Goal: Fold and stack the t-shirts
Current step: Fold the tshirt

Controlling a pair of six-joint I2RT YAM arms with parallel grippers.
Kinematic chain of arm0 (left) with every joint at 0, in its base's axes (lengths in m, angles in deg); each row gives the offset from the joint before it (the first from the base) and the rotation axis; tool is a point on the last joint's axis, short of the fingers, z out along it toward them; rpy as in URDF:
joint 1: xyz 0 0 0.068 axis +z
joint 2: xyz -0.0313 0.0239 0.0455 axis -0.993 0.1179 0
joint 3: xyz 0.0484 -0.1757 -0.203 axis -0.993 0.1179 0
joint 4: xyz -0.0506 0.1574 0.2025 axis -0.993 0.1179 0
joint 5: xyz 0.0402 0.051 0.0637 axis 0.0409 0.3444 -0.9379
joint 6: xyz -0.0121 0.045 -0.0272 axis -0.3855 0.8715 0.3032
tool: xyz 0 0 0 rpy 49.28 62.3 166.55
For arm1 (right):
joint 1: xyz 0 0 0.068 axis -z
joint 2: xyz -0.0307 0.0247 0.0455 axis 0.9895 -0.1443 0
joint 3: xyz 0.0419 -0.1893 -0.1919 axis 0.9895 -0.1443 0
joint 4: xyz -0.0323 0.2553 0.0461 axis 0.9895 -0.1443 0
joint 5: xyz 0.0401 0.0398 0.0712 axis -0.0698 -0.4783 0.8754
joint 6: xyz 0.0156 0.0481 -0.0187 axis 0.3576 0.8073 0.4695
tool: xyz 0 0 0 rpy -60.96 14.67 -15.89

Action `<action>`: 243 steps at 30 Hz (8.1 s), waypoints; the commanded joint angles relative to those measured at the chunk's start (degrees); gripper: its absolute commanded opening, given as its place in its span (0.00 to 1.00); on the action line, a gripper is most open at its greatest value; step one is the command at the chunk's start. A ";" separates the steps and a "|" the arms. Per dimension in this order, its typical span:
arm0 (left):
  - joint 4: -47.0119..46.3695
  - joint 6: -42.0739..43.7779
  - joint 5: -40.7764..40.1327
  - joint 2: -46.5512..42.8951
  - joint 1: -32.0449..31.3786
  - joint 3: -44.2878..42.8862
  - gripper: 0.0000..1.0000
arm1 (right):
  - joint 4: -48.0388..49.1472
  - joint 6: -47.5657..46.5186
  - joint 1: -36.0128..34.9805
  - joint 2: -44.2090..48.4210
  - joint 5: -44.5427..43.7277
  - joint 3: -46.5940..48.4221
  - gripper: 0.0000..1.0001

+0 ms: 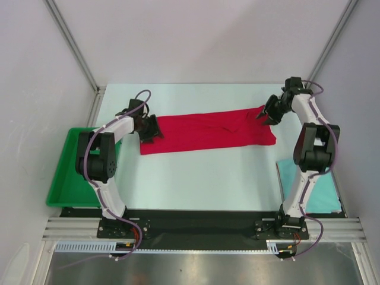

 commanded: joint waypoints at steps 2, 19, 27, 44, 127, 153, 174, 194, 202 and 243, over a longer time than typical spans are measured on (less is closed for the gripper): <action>0.18 1.12 -0.46 1.41 0.24 1.27 0.60 | 4.31 -3.78 0.85 9.17 -4.09 -12.04 0.37; 4.57 3.93 -6.00 0.12 2.00 2.41 0.63 | 6.88 -5.01 3.41 4.42 -21.66 -16.22 0.40; 5.19 4.73 -3.46 -7.46 -0.29 1.28 0.66 | 8.99 -0.63 -2.30 8.74 -12.11 -9.36 0.64; 2.64 4.81 4.98 -6.58 -2.75 2.07 0.64 | 24.37 13.71 -9.52 4.78 -0.12 -15.86 0.65; -39.63 -49.33 -3.81 29.80 -32.37 -24.74 0.44 | 23.40 2.90 -3.19 -15.52 -0.92 9.02 0.41; -41.31 -51.44 -1.78 30.42 -32.37 -25.62 0.37 | 20.15 2.37 -3.72 -16.93 -0.83 12.10 0.36; -42.44 -51.26 0.41 26.55 -28.50 -21.05 0.01 | 21.90 4.92 -3.36 -14.38 1.80 12.62 0.00; -48.95 -56.27 2.35 26.38 -27.36 -18.06 0.00 | 28.15 13.71 -2.84 -15.43 6.02 12.88 0.00; -51.41 -58.46 3.14 24.80 -26.57 -14.37 0.01 | 26.83 13.62 -2.22 -15.70 7.25 12.97 0.00; -45.00 -56.53 14.82 22.25 -27.36 -11.65 0.00 | 12.59 2.46 1.21 0.03 2.60 -5.13 0.00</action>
